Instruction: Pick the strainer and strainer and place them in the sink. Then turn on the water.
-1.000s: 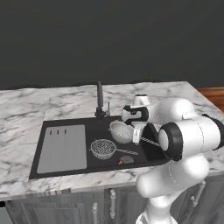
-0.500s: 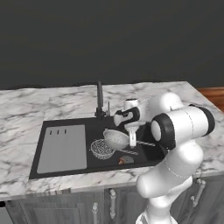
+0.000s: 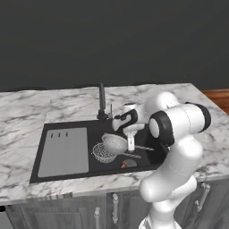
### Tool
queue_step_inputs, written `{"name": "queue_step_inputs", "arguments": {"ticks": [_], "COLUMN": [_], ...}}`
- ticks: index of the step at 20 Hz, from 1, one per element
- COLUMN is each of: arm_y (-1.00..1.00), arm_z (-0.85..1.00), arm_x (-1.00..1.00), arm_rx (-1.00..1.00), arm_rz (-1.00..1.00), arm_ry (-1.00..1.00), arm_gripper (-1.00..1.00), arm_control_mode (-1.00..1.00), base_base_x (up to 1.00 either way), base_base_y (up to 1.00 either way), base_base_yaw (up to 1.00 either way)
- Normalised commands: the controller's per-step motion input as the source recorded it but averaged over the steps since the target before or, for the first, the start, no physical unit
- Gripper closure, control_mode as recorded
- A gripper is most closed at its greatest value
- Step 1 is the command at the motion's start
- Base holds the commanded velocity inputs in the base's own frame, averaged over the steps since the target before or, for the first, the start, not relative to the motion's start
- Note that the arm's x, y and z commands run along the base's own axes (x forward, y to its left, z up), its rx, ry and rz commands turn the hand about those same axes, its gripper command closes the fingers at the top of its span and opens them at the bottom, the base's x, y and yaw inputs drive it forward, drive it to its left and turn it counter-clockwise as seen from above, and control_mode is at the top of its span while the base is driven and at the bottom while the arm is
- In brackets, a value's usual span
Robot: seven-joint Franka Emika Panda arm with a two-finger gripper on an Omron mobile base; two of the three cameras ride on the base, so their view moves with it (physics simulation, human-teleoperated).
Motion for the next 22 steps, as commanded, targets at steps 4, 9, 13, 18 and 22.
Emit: {"name": "queue_step_inputs", "arguments": {"ticks": [4,9,13,18,22], "arm_y": [0.22,0.17,0.08,0.03,0.00], "arm_z": [-0.19,-0.16,-0.19,-0.23,-0.25], "arm_x": [0.17,0.13,0.14,0.19,0.18], "arm_rx": [0.00,0.00,0.00,0.00,0.00], "arm_rz": [0.00,-0.01,0.00,0.00,0.00], "arm_ry": [0.00,0.00,0.00,-0.01,-0.03], "arm_gripper": [1.00,1.00,1.00,1.00,1.00], "arm_control_mode": [-1.00,-1.00,-1.00,-1.00,-1.00], "base_base_x": [0.00,0.00,0.00,0.00,0.00], "base_base_y": [0.00,0.00,0.00,0.00,0.00], "base_base_yaw": [0.00,0.00,0.00,0.00,0.00]}}
